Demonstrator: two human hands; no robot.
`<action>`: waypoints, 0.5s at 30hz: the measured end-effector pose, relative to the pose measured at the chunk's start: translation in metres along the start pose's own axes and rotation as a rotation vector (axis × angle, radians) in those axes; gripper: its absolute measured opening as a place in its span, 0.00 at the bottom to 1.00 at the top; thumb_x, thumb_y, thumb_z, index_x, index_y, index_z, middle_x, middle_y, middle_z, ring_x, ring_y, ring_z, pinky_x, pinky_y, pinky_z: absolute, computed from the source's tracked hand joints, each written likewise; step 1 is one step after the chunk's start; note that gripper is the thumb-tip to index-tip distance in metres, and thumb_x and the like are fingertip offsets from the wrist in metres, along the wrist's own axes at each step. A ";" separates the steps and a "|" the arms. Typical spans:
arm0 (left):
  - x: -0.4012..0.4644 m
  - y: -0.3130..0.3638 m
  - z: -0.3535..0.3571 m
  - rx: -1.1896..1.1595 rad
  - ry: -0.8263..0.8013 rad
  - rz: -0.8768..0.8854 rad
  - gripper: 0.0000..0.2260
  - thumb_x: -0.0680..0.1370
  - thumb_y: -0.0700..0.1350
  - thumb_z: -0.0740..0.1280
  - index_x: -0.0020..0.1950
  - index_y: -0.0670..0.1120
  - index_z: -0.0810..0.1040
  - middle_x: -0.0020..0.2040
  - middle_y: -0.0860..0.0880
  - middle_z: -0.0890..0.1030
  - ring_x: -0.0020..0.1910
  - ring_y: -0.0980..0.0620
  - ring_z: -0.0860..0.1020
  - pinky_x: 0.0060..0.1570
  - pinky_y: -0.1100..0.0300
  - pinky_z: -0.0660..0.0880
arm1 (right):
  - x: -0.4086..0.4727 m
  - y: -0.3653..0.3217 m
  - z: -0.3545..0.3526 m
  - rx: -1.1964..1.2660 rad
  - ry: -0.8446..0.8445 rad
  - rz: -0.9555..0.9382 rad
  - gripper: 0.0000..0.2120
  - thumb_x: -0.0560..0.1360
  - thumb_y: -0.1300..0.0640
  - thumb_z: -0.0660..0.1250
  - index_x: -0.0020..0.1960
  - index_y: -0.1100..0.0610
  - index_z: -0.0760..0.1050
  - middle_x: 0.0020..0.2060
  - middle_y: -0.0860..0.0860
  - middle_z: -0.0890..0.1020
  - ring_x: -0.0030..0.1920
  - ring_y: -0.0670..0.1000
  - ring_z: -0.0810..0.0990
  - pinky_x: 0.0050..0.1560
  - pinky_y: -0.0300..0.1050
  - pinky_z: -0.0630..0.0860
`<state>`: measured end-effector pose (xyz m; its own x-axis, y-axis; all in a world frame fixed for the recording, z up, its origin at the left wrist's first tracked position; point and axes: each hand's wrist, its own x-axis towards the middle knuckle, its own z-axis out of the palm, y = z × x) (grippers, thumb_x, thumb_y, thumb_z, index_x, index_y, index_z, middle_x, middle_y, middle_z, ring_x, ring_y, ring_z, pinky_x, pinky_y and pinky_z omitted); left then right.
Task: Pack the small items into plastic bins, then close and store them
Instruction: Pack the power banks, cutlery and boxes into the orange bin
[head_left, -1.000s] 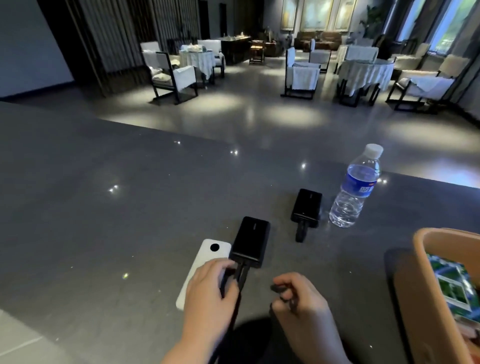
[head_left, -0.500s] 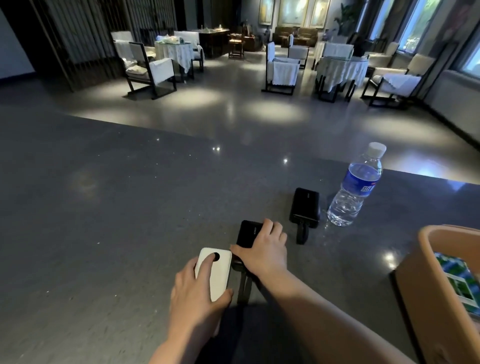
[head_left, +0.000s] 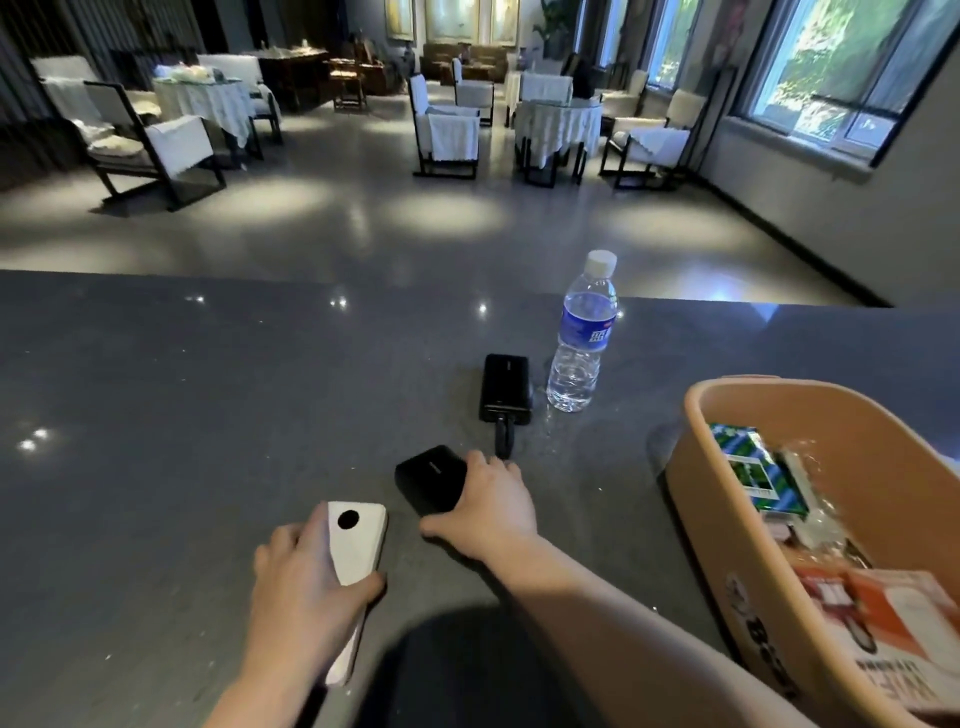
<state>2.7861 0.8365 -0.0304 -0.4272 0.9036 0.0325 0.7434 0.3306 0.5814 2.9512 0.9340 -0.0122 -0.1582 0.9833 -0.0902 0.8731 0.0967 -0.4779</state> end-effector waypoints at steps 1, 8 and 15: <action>-0.001 0.002 0.000 -0.016 0.003 0.018 0.34 0.59 0.50 0.76 0.64 0.52 0.70 0.48 0.50 0.68 0.48 0.50 0.60 0.47 0.54 0.65 | -0.008 0.006 -0.005 0.045 0.021 0.016 0.37 0.59 0.39 0.75 0.62 0.54 0.70 0.56 0.52 0.77 0.60 0.54 0.71 0.56 0.47 0.74; -0.011 0.062 0.002 -0.163 0.004 0.200 0.44 0.57 0.47 0.80 0.72 0.52 0.68 0.52 0.53 0.69 0.56 0.50 0.65 0.54 0.55 0.66 | -0.066 0.036 -0.081 0.275 0.195 -0.032 0.41 0.56 0.39 0.73 0.67 0.46 0.69 0.55 0.41 0.76 0.59 0.44 0.71 0.54 0.38 0.70; -0.029 0.166 0.016 -0.351 -0.029 0.432 0.44 0.58 0.47 0.81 0.70 0.61 0.66 0.52 0.59 0.68 0.58 0.54 0.68 0.57 0.55 0.68 | -0.126 0.104 -0.191 0.300 0.371 -0.126 0.40 0.55 0.39 0.73 0.67 0.41 0.69 0.55 0.35 0.74 0.59 0.38 0.71 0.58 0.35 0.69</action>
<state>2.9301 0.8693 0.0527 -0.1032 0.9457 0.3084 0.6293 -0.1780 0.7565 3.1504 0.8499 0.1162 -0.0319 0.9607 0.2757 0.6775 0.2236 -0.7007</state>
